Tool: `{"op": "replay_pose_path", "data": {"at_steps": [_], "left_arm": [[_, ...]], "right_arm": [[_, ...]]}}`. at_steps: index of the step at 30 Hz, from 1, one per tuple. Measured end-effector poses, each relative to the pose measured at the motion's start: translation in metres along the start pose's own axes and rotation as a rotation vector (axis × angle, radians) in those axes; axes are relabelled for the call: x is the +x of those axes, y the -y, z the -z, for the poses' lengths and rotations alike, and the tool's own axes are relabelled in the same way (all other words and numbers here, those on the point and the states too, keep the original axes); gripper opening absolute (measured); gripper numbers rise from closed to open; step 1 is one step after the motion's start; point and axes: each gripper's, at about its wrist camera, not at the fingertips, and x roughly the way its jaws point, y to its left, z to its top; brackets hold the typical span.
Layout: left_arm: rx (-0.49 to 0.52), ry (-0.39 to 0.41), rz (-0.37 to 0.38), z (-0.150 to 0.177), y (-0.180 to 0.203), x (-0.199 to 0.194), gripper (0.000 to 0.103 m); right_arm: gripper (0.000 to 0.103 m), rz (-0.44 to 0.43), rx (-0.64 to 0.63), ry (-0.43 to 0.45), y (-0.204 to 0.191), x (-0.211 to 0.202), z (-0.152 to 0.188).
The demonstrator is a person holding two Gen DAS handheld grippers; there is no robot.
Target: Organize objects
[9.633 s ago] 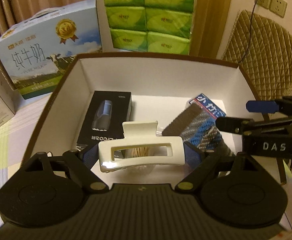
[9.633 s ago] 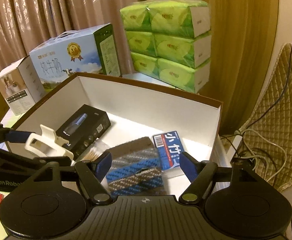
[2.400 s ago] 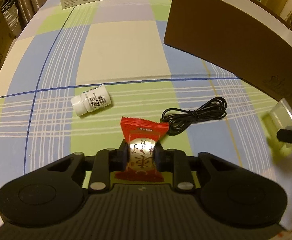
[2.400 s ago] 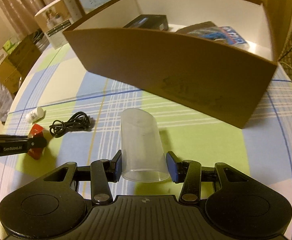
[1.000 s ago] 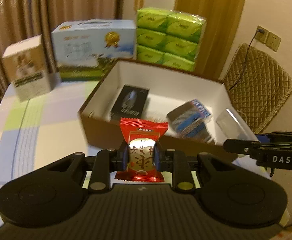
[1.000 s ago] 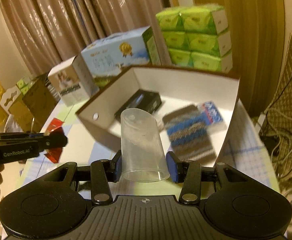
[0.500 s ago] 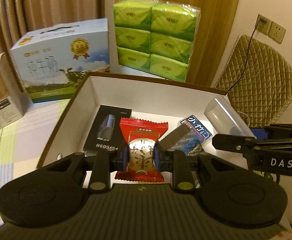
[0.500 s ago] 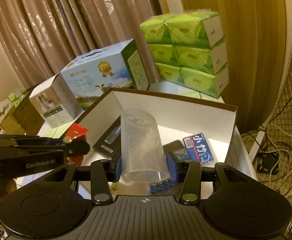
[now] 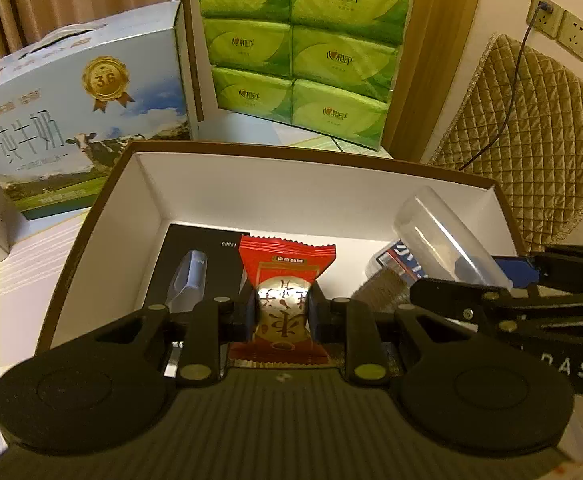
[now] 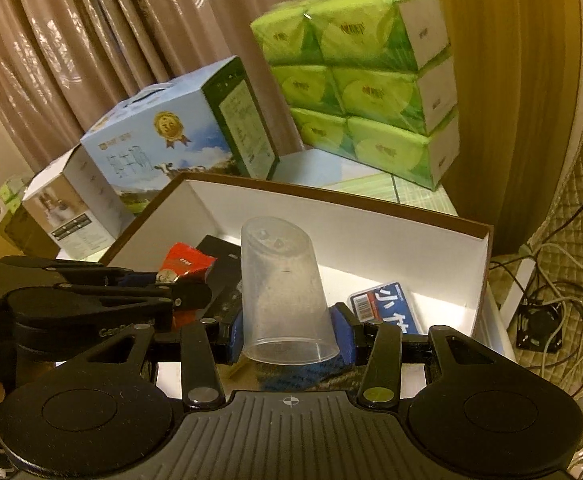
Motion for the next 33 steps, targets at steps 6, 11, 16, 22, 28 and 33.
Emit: {"op": "replay_pose_path", "data": {"at_steps": [6, 11, 16, 22, 28, 33], "left_arm": [[0.009, -0.006, -0.001, -0.009, -0.002, 0.018, 0.021], [0.007, -0.003, -0.002, -0.009, -0.006, 0.029, 0.029], [0.012, -0.010, -0.032, -0.003, -0.013, 0.032, 0.042], [-0.015, -0.024, -0.060, 0.001, -0.029, 0.030, 0.051], [-0.029, -0.031, -0.075, 0.004, -0.039, 0.026, 0.055], [-0.039, -0.033, -0.079, 0.008, -0.043, 0.023, 0.059]], "right_arm": [[0.042, 0.007, 0.015, -0.011, 0.005, 0.013, -0.004], [0.042, 0.009, 0.026, -0.015, 0.007, 0.019, -0.006], [0.042, 0.008, 0.027, -0.019, 0.006, 0.023, -0.006], [0.042, 0.011, 0.021, -0.032, 0.004, 0.029, -0.006], [0.042, 0.021, 0.006, -0.042, 0.000, 0.038, -0.007], [0.042, 0.045, -0.022, -0.014, -0.003, 0.044, -0.010]]}}
